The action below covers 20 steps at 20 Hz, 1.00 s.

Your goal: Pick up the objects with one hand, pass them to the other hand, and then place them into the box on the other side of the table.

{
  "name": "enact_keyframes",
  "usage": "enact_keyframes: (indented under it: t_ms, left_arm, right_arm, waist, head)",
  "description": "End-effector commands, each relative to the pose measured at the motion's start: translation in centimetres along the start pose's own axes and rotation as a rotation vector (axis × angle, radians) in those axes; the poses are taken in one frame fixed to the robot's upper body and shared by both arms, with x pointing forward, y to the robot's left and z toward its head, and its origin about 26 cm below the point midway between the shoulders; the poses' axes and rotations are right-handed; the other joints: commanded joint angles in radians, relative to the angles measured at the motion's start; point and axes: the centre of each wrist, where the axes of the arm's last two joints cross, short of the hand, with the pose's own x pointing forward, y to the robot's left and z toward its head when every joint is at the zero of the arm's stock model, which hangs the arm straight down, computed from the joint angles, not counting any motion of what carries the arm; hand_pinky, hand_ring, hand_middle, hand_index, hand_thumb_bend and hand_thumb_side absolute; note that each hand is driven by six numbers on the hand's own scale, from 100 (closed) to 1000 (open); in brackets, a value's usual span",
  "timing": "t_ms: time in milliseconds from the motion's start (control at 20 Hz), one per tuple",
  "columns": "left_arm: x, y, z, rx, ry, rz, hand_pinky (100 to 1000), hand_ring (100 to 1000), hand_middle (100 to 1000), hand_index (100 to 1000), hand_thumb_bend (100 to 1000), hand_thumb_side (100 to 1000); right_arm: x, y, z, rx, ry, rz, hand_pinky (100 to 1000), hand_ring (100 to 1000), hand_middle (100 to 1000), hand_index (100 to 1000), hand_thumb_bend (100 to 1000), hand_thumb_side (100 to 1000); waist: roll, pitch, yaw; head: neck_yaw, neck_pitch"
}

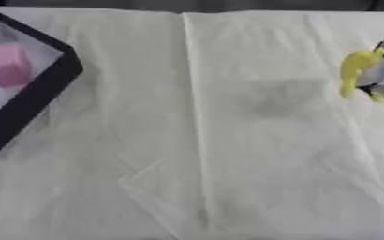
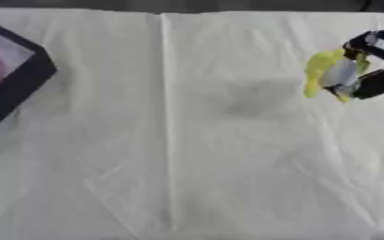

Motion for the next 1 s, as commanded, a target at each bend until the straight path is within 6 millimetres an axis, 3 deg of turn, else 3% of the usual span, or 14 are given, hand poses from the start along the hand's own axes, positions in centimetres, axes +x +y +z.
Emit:
enact_keyframes:
  t_ms: [50,400,800,1000]
  left_arm:
    - [2.2,1.6,0.2,0.009,-0.085,-0.032,692,680,683,771,305,429]
    - [5.8,1.2,1.9,-0.071,-0.226,-0.042,696,683,685,772,318,424]
    - [7.8,1.0,3.0,-0.126,-0.288,-0.047,695,684,692,775,332,423]
    - [9.9,0.3,4.2,-0.205,-0.389,-0.058,697,688,702,778,338,424]
  right_arm:
    - [1.1,-0.1,-0.6,-0.049,-0.029,-0.025,823,691,479,509,351,100]
    - [2.7,2.5,-2.4,-0.061,-0.072,-0.111,815,687,482,512,353,100]
    - [3.7,3.7,-3.4,-0.071,-0.090,-0.149,805,683,482,512,355,100]
    - [5.2,4.5,-4.6,-0.080,-0.134,-0.192,802,681,482,511,355,100]
  waist:
    - [0.002,-0.028,0.002]
    - [0.005,-0.029,0.005]
    - [0.005,-0.031,0.005]
    - [0.007,-0.035,0.007]
  head:
    - [0.004,-0.010]
    - [0.012,-0.007]
    - [0.019,-0.002]
    - [0.027,0.002]
